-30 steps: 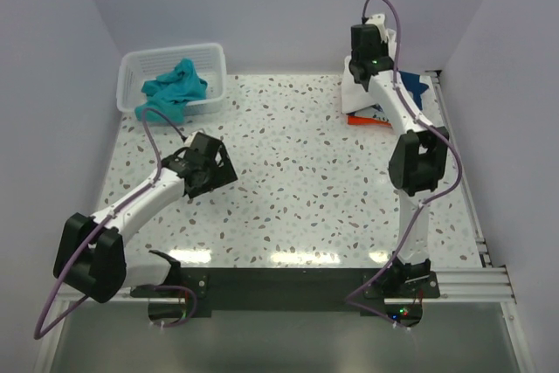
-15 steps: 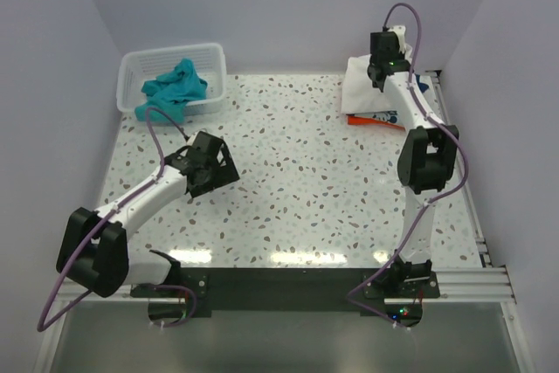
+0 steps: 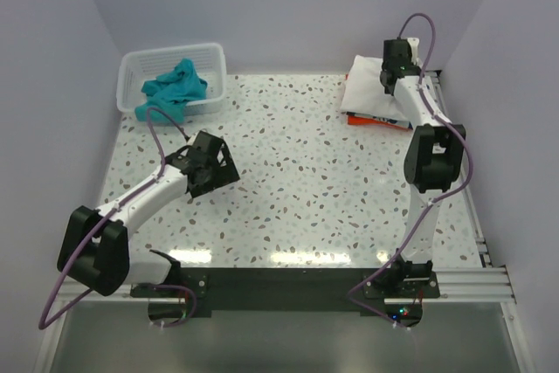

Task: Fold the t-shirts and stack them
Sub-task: Neatly place the folded tshirt to the corner

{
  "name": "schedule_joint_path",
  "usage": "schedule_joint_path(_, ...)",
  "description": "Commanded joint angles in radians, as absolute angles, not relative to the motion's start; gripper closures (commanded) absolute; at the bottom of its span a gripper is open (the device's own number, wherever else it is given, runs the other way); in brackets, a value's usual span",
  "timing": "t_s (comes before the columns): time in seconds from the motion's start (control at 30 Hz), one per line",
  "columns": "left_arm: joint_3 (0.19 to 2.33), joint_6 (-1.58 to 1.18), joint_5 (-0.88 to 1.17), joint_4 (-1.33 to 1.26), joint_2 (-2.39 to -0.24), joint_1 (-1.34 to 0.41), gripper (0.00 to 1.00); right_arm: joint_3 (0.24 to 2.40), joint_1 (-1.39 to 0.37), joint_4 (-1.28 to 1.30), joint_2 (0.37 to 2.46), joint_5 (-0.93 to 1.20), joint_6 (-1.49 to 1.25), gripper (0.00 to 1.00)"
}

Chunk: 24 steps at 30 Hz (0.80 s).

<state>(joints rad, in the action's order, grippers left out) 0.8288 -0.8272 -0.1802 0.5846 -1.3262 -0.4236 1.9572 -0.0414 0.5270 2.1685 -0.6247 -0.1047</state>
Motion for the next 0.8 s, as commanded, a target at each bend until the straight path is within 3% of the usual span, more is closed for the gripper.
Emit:
schedule_joint_path(0.0,0.865,-0.831,-0.176,0.548,-1.327,-0.414,0.00,1.965,-0.020,0.514,2.146,-0.618,-0.127,1.00)
schedule_joint_path(0.77,0.870,-0.834,-0.175,0.554,-1.348,-0.413,0.00,2.014,0.044,0.508,2.210,-0.560,-0.086,0.99)
